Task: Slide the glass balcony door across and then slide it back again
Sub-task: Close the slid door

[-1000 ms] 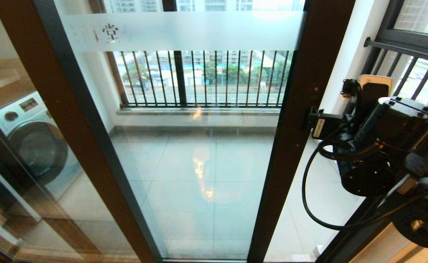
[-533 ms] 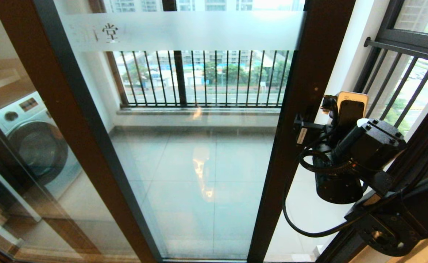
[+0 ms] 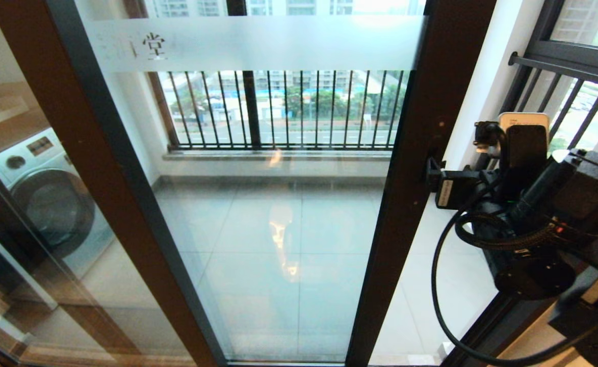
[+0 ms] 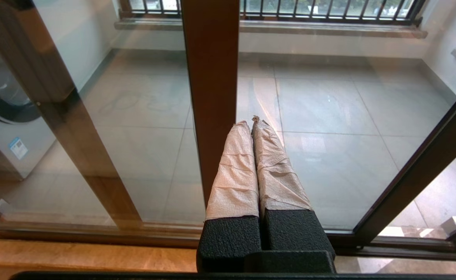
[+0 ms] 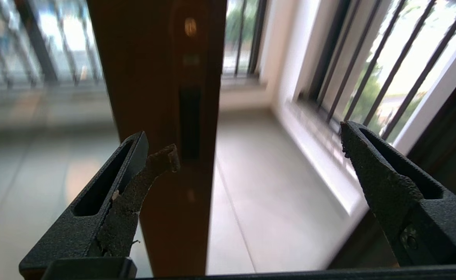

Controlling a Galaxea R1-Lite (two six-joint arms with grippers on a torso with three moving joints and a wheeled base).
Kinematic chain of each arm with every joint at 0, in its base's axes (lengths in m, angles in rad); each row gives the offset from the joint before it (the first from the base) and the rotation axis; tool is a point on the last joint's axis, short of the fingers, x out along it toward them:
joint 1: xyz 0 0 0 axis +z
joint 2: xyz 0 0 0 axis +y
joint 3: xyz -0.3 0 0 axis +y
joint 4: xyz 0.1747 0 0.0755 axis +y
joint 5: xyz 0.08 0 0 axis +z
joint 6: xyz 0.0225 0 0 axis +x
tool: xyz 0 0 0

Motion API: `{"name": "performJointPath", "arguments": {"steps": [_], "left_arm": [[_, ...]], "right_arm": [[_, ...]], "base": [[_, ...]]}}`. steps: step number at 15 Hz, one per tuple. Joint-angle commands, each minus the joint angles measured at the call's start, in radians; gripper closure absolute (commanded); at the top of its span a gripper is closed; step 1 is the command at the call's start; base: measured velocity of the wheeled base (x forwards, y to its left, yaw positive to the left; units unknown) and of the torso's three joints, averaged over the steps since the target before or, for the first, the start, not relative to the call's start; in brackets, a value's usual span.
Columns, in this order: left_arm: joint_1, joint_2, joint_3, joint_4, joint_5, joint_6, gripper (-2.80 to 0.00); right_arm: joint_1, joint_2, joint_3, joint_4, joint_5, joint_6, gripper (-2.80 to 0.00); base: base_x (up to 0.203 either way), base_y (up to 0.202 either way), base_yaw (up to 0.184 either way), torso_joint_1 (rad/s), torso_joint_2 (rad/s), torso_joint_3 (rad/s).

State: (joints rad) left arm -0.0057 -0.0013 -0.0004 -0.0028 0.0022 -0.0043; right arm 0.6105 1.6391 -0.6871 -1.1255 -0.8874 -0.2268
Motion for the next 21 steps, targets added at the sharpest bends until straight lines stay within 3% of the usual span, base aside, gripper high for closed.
{"name": "performJointPath", "arguments": {"steps": [1,4,6,12,18,21], "left_arm": [[-0.001,0.001,0.000,0.000,0.001,0.000,0.00],[-0.001,0.001,0.000,0.000,0.001,0.000,0.00],[0.000,0.001,0.000,0.000,0.001,0.000,0.00],[-0.002,0.001,0.000,0.000,0.001,0.000,0.00],[0.000,0.001,0.000,0.000,0.001,0.000,0.00],[-0.001,0.001,-0.001,0.000,0.001,0.000,0.00]], "right_arm": [[0.007,-0.158,-0.045,0.447,0.007,0.085,-2.80],[0.009,-0.170,-0.292,1.016,0.035,0.342,-2.80],[0.010,-0.133,-0.418,1.200,0.047,0.413,-2.80],[-0.018,0.036,-0.528,1.216,0.046,0.483,-2.80],[-0.129,0.017,-0.532,1.215,0.042,0.464,-2.80],[-0.139,0.021,-0.534,1.199,0.041,0.457,-2.80]], "base": [[0.000,0.000,0.000,0.000,0.00,0.000],[0.000,0.000,0.000,0.000,0.00,0.000],[0.000,0.000,0.000,0.000,0.00,0.000],[0.000,0.000,0.000,0.000,0.00,0.000],[0.000,0.000,0.000,0.000,0.00,0.000],[0.000,0.000,0.000,0.000,0.00,0.000]]}}
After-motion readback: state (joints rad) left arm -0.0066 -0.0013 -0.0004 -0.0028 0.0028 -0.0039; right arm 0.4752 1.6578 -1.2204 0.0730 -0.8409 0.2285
